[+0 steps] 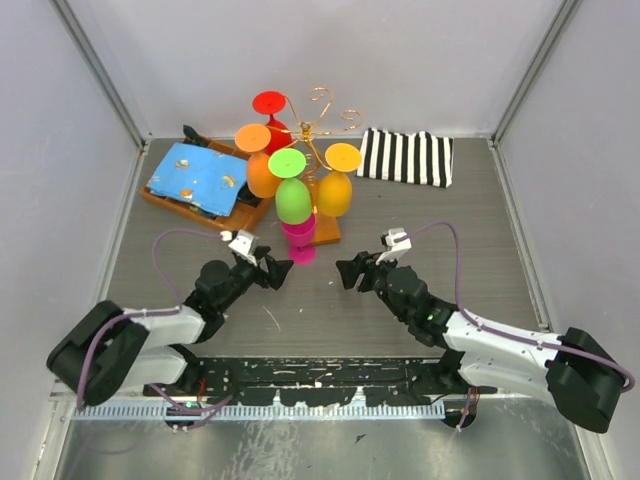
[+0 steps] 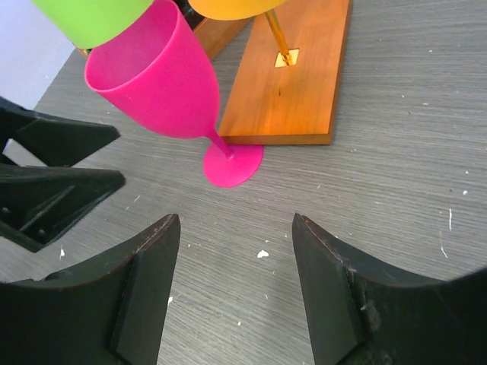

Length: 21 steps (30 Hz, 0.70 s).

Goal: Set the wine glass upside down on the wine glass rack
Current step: Move the wine glass to the center of the board.

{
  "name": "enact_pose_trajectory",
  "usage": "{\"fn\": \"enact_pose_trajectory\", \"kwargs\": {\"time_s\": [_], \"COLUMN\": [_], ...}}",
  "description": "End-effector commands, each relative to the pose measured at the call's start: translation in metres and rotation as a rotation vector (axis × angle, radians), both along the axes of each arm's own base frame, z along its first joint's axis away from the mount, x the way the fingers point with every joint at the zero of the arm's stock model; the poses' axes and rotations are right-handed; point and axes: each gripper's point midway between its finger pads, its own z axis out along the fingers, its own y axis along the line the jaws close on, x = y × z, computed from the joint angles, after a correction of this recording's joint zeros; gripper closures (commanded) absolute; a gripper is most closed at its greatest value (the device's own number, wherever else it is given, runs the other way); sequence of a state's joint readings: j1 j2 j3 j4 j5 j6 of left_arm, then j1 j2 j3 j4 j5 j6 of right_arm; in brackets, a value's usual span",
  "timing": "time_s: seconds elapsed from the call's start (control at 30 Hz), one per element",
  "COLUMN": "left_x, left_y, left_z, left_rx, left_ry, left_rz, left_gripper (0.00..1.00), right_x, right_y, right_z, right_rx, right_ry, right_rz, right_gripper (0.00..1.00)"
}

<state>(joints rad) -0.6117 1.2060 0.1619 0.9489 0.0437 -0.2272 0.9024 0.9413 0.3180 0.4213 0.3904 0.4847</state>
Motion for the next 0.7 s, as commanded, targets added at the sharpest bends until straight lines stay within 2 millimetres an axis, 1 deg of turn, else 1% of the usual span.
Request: {"fn": "enact_pose_trajectory", "kwargs": {"time_s": [0.0, 0.1, 0.17, 0.3, 0.33, 0.43, 0.5, 0.57, 0.67], "left_x": [0.014, 0.019, 0.021, 0.020, 0.019, 0.018, 0.019, 0.021, 0.024], "left_y": [-0.022, -0.034, -0.034, -0.031, -0.033, -0.039, -0.042, -0.042, -0.043], "left_z": [0.032, 0.030, 0.028, 0.020, 0.019, 0.016, 0.015, 0.013, 0.011], "left_rx": [-0.063, -0.060, -0.056, -0.031, -0.023, -0.004, 0.004, 0.012, 0.019], "left_ry": [-0.143, -0.146, -0.142, -0.134, -0.131, -0.127, -0.131, -0.130, -0.132], "left_rz": [-0.061, -0.102, -0.096, -0.091, -0.100, -0.142, -0.155, -0.149, -0.148], "left_gripper": [0.19, 0.22, 0.25, 0.26, 0.26, 0.27, 0.27, 0.27, 0.26], "right_x": [0.008, 0.017, 0.025, 0.040, 0.044, 0.060, 0.070, 0.079, 0.087], "right_y": [0.015, 0.022, 0.022, 0.018, 0.018, 0.015, 0.019, 0.022, 0.036], "right_z": [0.035, 0.025, 0.017, 0.005, 0.003, -0.010, -0.014, -0.016, -0.014], "right_rx": [0.076, 0.055, 0.061, 0.151, 0.203, 0.299, 0.334, 0.366, 0.406], "right_ry": [-0.129, -0.087, -0.025, 0.062, 0.093, 0.206, 0.246, 0.267, 0.266], "right_rz": [0.033, 0.018, -0.029, -0.087, -0.099, -0.136, -0.140, -0.158, -0.112], "right_gripper": [0.34, 0.35, 0.38, 0.48, 0.51, 0.65, 0.72, 0.81, 0.90]}}
